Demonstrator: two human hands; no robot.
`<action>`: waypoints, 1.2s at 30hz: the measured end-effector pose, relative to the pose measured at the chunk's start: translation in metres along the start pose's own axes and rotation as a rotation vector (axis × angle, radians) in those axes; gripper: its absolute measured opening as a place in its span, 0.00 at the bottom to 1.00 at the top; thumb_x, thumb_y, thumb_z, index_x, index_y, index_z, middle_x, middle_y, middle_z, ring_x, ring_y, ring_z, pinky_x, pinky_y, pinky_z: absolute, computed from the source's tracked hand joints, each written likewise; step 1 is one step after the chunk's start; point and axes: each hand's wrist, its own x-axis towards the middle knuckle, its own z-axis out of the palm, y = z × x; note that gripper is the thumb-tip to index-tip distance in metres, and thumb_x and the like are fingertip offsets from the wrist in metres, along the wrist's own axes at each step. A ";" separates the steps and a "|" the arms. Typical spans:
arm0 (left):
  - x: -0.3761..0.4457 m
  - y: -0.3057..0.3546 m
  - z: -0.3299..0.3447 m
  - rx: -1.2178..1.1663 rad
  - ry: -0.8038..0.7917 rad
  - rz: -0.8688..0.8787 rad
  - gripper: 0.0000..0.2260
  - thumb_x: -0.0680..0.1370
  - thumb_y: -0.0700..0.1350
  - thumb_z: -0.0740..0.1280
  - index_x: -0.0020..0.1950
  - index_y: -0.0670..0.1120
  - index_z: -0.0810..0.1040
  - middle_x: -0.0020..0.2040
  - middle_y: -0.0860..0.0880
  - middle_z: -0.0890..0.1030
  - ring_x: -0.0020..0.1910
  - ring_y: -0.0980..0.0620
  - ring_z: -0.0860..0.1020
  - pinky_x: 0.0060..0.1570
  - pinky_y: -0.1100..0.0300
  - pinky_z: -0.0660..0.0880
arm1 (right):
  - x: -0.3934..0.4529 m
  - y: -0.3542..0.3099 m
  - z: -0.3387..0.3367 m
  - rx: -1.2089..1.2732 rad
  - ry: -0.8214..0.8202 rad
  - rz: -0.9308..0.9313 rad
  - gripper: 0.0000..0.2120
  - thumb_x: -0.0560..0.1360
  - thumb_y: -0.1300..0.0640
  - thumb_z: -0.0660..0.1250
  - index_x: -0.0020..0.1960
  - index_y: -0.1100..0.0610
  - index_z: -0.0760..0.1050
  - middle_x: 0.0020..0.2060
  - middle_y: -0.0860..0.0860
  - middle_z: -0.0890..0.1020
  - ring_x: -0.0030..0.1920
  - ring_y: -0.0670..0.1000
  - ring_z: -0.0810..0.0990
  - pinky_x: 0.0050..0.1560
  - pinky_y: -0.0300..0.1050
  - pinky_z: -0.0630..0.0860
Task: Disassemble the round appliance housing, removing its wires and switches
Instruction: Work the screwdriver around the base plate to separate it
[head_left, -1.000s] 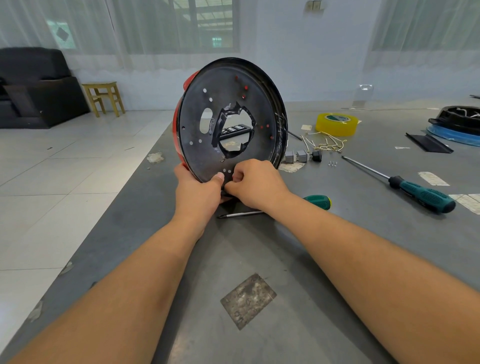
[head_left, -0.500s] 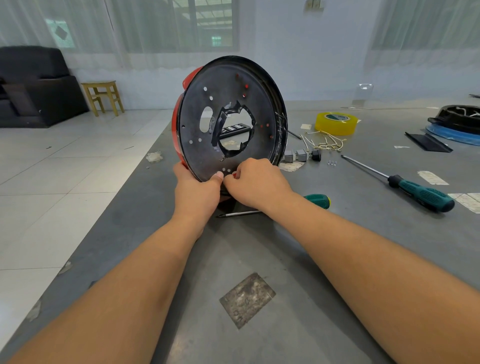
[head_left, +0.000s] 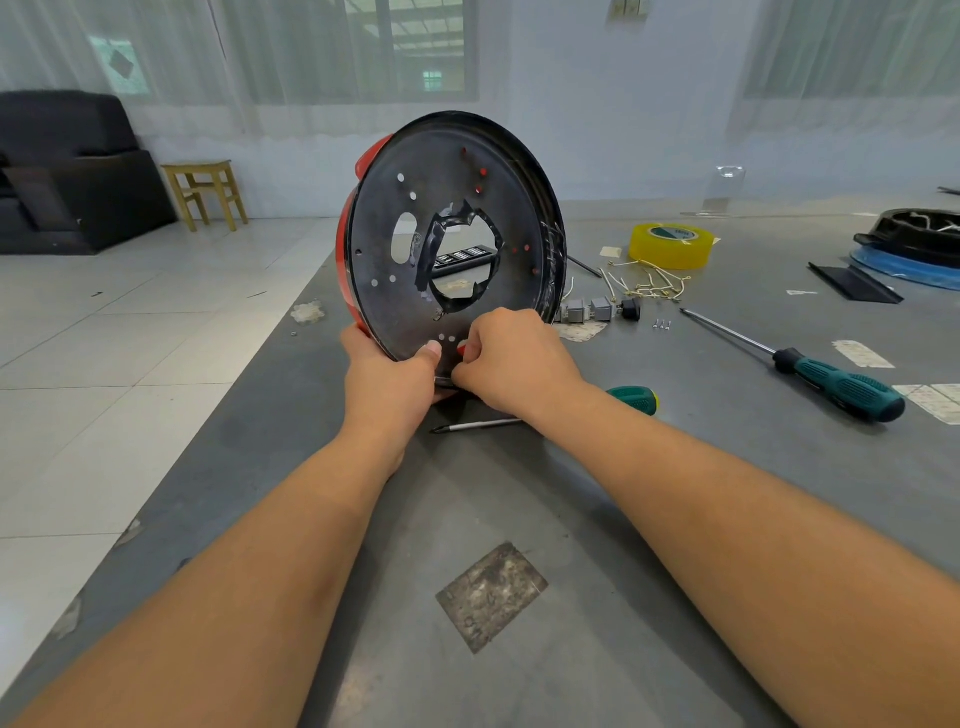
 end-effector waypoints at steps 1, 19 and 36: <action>0.000 0.000 0.000 -0.010 -0.001 0.002 0.19 0.78 0.42 0.74 0.57 0.57 0.67 0.53 0.56 0.79 0.54 0.47 0.83 0.49 0.42 0.85 | 0.000 0.002 0.000 0.013 -0.008 -0.008 0.05 0.71 0.51 0.70 0.44 0.53 0.80 0.48 0.53 0.84 0.51 0.59 0.81 0.50 0.51 0.81; 0.001 0.003 -0.002 -0.127 -0.012 -0.034 0.22 0.78 0.40 0.74 0.59 0.58 0.66 0.58 0.56 0.78 0.58 0.46 0.83 0.51 0.45 0.85 | -0.003 0.166 -0.060 0.384 0.325 0.390 0.08 0.73 0.61 0.69 0.47 0.51 0.83 0.38 0.52 0.86 0.43 0.52 0.85 0.56 0.53 0.82; 0.005 -0.001 0.001 -0.191 -0.021 -0.010 0.21 0.78 0.37 0.74 0.57 0.59 0.69 0.65 0.51 0.79 0.59 0.47 0.84 0.47 0.45 0.86 | 0.047 0.216 -0.040 0.034 0.235 0.421 0.05 0.73 0.49 0.75 0.49 0.46 0.87 0.58 0.50 0.82 0.66 0.61 0.70 0.60 0.50 0.67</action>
